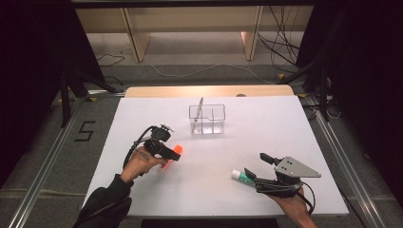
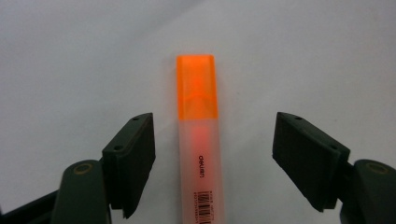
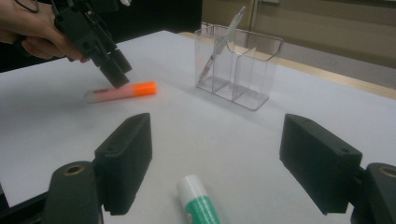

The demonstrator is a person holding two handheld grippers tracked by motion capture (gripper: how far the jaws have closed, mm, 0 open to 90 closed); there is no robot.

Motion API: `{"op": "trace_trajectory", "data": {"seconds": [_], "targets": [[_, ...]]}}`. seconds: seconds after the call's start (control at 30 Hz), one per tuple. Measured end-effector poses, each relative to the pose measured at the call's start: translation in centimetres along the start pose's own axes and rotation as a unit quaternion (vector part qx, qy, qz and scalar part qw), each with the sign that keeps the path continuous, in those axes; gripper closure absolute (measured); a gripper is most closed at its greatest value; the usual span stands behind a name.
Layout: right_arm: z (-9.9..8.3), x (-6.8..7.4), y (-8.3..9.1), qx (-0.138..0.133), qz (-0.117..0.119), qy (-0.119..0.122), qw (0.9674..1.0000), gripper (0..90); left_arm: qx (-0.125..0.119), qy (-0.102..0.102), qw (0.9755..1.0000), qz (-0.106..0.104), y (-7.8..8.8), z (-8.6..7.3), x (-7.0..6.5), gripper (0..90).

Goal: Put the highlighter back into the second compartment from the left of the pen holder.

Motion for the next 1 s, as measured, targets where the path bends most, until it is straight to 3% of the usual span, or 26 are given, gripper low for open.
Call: {"op": "trace_trajectory", "data": {"seconds": [0.13,0.23,0.3,0.4,0.63,1.0], "targets": [[0.0,0.0,-0.1,0.000,0.001,0.000,1.0000,26.2,0.008,-0.003,1.0000,0.004,-0.7,0.1,-0.2,35.6],[0.0,0.0,-0.1,-0.001,0.000,-0.001,1.0000,26.2,0.020,-0.017,0.9996,0.009,-0.9,0.2,-0.4,38.0],[0.0,0.0,0.0,0.001,-0.001,-0.002,1.0000,26.2,0.020,-0.014,0.9996,0.012,-1.1,0.3,-0.5,40.5],[0.0,0.1,0.0,0.000,-0.002,-0.001,1.0000,26.2,0.033,-0.020,0.9988,0.029,-1.7,0.3,-0.5,44.7],[0.0,0.1,0.1,0.001,-0.003,-0.002,1.0000,26.2,0.041,-0.020,0.9986,0.025,-2.1,0.2,-0.4,49.9],[0.0,0.1,0.0,-0.002,-0.002,-0.001,1.0000,26.2,0.055,-0.053,0.9958,0.050,-2.2,0.7,-0.8,58.3]]}}
Point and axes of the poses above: each handheld gripper's, and its own axes: y roughly backward along the jaws, z roughly out of its top, x roughly to its left, the point moved 4 cm from there along -y, roughly forward along the jaws, and after that the axes turned 15 degrees about z, right-handed, at the moved point
